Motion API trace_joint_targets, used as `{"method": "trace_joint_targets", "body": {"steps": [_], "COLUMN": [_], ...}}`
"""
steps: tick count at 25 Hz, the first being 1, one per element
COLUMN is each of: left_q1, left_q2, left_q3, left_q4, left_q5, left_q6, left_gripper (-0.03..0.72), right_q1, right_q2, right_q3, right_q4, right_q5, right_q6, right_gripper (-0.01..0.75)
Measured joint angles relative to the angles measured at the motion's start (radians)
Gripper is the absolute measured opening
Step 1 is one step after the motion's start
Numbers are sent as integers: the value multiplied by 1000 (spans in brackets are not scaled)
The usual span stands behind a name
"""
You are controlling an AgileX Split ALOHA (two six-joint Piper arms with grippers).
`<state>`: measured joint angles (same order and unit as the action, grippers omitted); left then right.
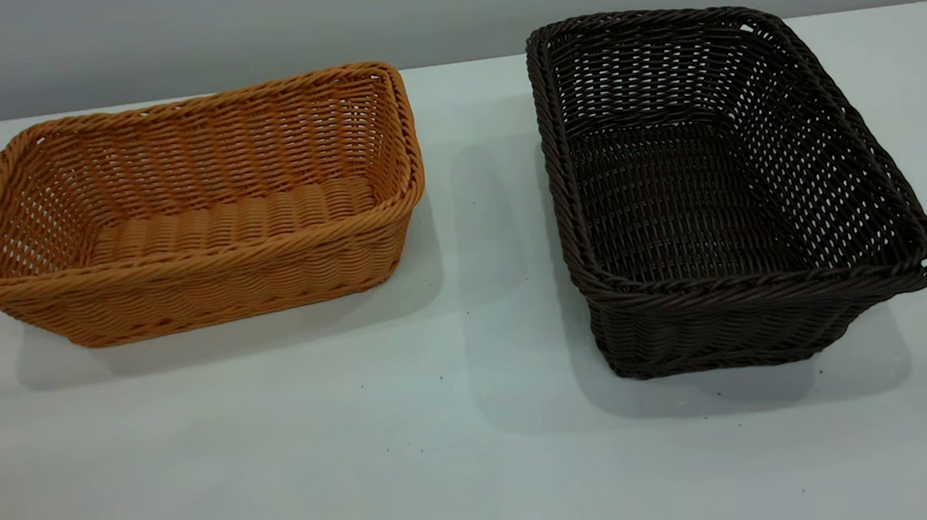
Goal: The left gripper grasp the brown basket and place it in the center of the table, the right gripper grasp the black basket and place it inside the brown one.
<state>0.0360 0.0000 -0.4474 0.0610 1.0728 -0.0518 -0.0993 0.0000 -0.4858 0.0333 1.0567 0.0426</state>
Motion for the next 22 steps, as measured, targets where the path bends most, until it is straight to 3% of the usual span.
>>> {"method": "trace_joint_targets", "body": {"steps": [12,15,18,22], "left_q1": [0,0,0,0], "left_q2": [0,0,0,24], "left_q3": [-4,-36,-71,-79], "left_q4": [-11,-33,-115,-224], "left_q5": [0,-43,-91,-146], "left_q6": [0,3,46,178], "left_gripper": [-3,6,71,251], "right_q1": [0,0,0,0], "right_q2": [0,7,61,151], "right_q3": [0,0,-3,-10], "right_q4": [32,92,170,285], "right_q5": [0,0,-2,-37], "right_q6": [-11,-55,-134,-231], "right_gripper": [4,26,89,213]}}
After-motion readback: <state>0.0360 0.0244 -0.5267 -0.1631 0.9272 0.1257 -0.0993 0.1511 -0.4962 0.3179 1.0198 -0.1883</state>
